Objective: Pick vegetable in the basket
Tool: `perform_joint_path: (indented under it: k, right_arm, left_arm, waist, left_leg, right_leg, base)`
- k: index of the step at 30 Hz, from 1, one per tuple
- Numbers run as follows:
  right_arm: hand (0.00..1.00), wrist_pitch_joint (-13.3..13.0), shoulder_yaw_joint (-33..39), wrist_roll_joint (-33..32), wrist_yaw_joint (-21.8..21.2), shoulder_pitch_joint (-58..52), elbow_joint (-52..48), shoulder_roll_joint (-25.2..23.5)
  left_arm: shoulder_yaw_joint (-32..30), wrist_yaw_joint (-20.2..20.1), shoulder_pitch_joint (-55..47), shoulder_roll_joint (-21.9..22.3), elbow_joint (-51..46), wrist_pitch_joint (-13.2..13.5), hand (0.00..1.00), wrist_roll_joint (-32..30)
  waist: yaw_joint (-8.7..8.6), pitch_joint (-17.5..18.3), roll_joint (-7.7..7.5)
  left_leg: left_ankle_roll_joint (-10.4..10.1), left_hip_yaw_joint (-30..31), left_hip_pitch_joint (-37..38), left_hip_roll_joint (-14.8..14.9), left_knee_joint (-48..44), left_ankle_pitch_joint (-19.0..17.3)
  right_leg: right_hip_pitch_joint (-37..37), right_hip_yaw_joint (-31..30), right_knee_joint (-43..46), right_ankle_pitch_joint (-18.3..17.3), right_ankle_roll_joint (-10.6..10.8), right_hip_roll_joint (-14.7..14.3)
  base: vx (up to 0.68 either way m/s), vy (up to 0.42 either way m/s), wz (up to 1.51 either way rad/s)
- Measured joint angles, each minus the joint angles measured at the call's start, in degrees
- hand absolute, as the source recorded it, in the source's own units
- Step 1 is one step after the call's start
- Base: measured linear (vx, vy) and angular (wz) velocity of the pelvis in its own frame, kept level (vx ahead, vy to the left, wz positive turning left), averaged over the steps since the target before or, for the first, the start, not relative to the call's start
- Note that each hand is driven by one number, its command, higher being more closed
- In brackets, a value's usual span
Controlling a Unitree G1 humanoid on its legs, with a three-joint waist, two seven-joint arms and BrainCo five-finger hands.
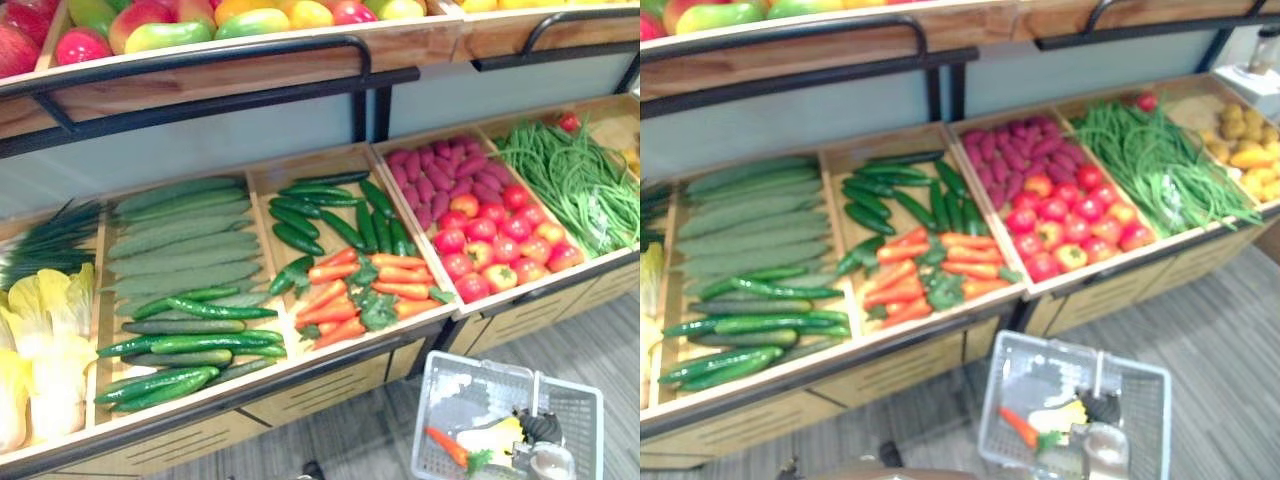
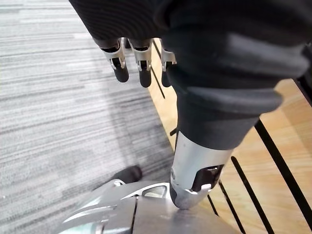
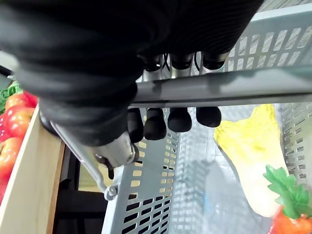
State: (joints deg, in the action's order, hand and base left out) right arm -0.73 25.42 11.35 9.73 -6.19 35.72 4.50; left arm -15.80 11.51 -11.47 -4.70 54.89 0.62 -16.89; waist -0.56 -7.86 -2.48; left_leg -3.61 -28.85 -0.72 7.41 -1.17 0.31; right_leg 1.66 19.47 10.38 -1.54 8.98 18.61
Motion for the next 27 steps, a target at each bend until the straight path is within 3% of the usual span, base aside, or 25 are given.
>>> perform_joint_path:
  k: [1,2,4,5,6,7,8,10,11,12,14,15,16,17,22,24,26,27]
  right_arm:
    - [1.00,0.10,-0.31,0.02,0.00,0.35,-1.78,-0.75]
    - [1.00,0.13,-0.87,0.02,0.02,0.67,-2.45,-1.01]
    - [1.00,0.29,-3.64,0.05,0.01,1.91,-4.18,-1.03]
    - [1.00,0.29,-5.50,0.07,-0.12,3.02,-4.86,-1.07]
    - [1.00,0.29,-5.94,0.11,-0.25,2.94,-5.20,-1.17]
    - [1.00,0.30,-6.01,0.61,-0.29,2.51,-5.58,-1.19]
    - [1.00,0.42,-6.01,1.70,-0.31,2.51,-5.61,-1.14]
    - [1.00,0.41,-6.25,2.29,-0.36,3.23,-5.74,-0.75]
    - [1.00,0.41,-6.46,2.31,-0.37,3.92,-5.74,-0.26]
    - [1.00,0.50,-7.83,2.40,-0.40,4.41,-5.81,0.65]
    - [1.00,0.66,-10.27,2.85,-0.77,4.62,-5.50,0.79]
    - [1.00,0.80,-12.39,4.16,-1.21,5.41,-5.51,0.80]
    - [1.00,0.79,-13.41,4.41,-1.41,6.24,-5.53,0.83]
    - [1.00,1.39,-17.45,4.44,-1.60,5.18,-6.00,4.01]
    - [1.00,1.30,-17.17,4.46,-1.60,1.49,-11.14,4.85]
    - [1.00,1.17,-17.32,4.48,-2.72,0.36,-12.26,3.65]
    - [1.00,0.30,-17.70,4.53,-2.70,-0.73,-12.40,3.51]
    - [1.00,-0.43,-18.66,4.54,-2.58,-0.89,-12.35,3.70]
  left_arm:
    - [0.20,0.36,0.50,-0.52,-0.03,-0.33,0.00,-0.47]
    - [0.17,0.70,0.92,-0.70,-0.06,-0.50,0.00,-0.85]
    - [0.46,0.73,1.96,-0.84,-0.43,-0.67,0.00,-2.07]
    - [0.59,0.69,2.28,-1.13,-1.08,-0.46,0.00,-2.24]
    - [0.97,0.55,2.31,-1.71,-1.41,-0.33,0.00,-2.28]
    - [1.62,0.40,2.68,-2.46,-1.84,-0.25,0.00,-2.33]
    - [1.96,0.16,2.80,-2.84,-2.37,-0.23,0.00,-2.33]
    - [1.34,-0.62,3.04,-3.13,-2.95,-0.03,0.00,-2.34]
    - [0.33,-0.80,3.25,-2.15,-2.83,-0.07,0.00,-2.34]
    - [-0.20,-0.94,3.07,-1.17,-2.77,0.05,0.00,-2.34]
    - [-0.33,-1.32,2.49,-1.11,-2.31,-0.01,0.00,-2.34]
    - [-0.76,-1.27,2.17,-1.49,-2.32,-0.06,0.00,-2.32]
    - [-1.62,-1.23,2.15,-1.54,-2.36,-0.03,0.00,-2.32]
    - [-1.43,-1.21,3.79,0.14,-1.75,0.01,0.00,-3.35]
    - [0.88,-1.12,4.04,0.07,-0.61,0.00,0.00,-4.56]
    - [0.52,-0.47,2.89,0.00,-1.06,0.34,0.00,-4.19]
    - [0.55,-0.07,1.71,0.40,-1.89,0.72,0.00,-4.21]
    - [0.86,0.23,1.03,0.67,-2.27,1.25,0.00,-4.25]
  waist:
    - [-0.58,-0.19,0.01]
    - [-0.88,-0.54,-0.12]
    - [-0.60,-2.29,0.45]
    - [-0.99,-4.33,-0.38]
    - [-1.14,-4.60,-0.91]
    - [-1.16,-4.64,-1.74]
    - [-1.21,-4.40,-2.29]
    - [-1.02,-4.11,-3.44]
    - [-0.95,-4.33,-2.22]
    - [-0.84,-4.30,-1.31]
    - [-0.62,-3.59,-2.55]
    - [-0.17,-3.00,-3.49]
    - [0.04,-2.85,-3.73]
    - [0.53,-2.60,0.22]
    - [-0.65,-1.41,1.79]
    - [-0.60,-1.58,1.81]
    - [-0.35,-1.58,1.91]
    - [0.33,-1.77,1.41]
  left_leg:
    - [0.25,-1.78,-0.59,0.53,0.21,0.29]
    - [0.29,-2.90,-0.64,0.84,0.29,0.62]
    - [2.23,-9.01,1.35,3.56,1.20,0.02]
    - [3.25,-11.96,3.37,3.63,1.12,-0.83]
    - [3.38,-12.70,4.11,3.54,0.93,-1.24]
    - [3.53,-13.48,4.96,3.63,0.44,-1.91]
    - [3.77,-14.45,4.99,3.90,-0.45,-2.24]
    - [3.80,-16.89,4.98,4.30,-2.99,-2.73]
    - [3.76,-18.89,5.37,5.25,-3.00,-2.75]
    - [3.76,-20.94,5.33,5.91,-2.56,-2.67]
    - [3.83,-24.33,5.79,4.87,-3.15,-2.73]
    - [3.83,-27.15,5.35,5.36,-4.46,-2.73]
    - [3.84,-29.31,4.43,6.53,-6.46,-2.73]
    - [3.23,-38.30,3.07,19.89,-22.18,-4.73]
    - [2.89,-38.23,4.57,22.25,-22.85,-4.63]
    - [2.36,-35.98,5.48,26.11,-29.23,-3.87]
    - [2.09,-24.93,5.89,25.47,-31.80,-0.51]
    - [0.96,-16.63,4.78,23.67,-33.22,-0.18]
  right_leg:
    - [-3.97,0.35,2.13,2.44,-2.43,-0.41]
    - [-5.61,1.24,3.08,4.08,-3.27,-0.57]
    - [-6.98,7.75,2.68,9.51,-7.35,-1.65]
    - [-8.07,13.56,14.74,4.94,-9.21,1.79]
    - [-8.60,15.67,21.36,3.20,-9.99,3.61]
    - [-8.13,18.71,29.72,2.99,-10.21,5.71]
    - [-7.19,19.69,32.68,3.59,-9.91,6.22]
    - [-5.84,21.91,31.29,3.76,-9.58,6.41]
    - [-4.64,23.23,27.47,3.50,-9.44,4.51]
    - [-3.23,25.25,27.48,0.61,-9.62,4.29]
    - [-1.83,26.70,30.20,-1.84,-9.29,7.38]
    - [-1.08,26.71,26.42,-3.52,-6.78,7.19]
    - [-1.34,26.55,22.59,-5.56,-4.70,5.42]
    - [0.87,22.82,2.68,-7.99,-5.86,-8.90]
    - [1.69,21.60,1.17,-8.21,-6.72,-11.37]
    - [3.92,19.68,-2.50,-6.41,-7.43,-13.85]
    - [5.94,14.89,-4.62,-5.08,-7.91,-14.17]
    - [6.05,9.96,-5.53,-4.66,-8.26,-13.79]
  base:
    - [-0.04,0.096,-0.76]
    - [-0.04,0.098,-0.89]
    - [-0.08,0.092,-1.37]
    - [-0.12,0.055,-1.27]
    - [-0.10,0.047,-0.87]
    - [-0.05,0.054,-0.54]
    - [-0.04,0.015,-0.60]
    - [-0.05,-0.033,-0.57]
    - [-0.10,-0.051,-0.69]
    - [-0.12,-0.051,-0.67]
    - [-0.10,-0.092,-0.88]
    - [-0.10,-0.225,-1.22]
    - [-0.24,-0.895,-2.67]
    - [-0.24,-0.903,-2.21]
    - [-0.13,-0.242,-0.44]
    - [-0.12,-0.122,-0.54]
    - [-0.11,-0.060,-1.23]
    - [-0.07,0.196,-3.29]
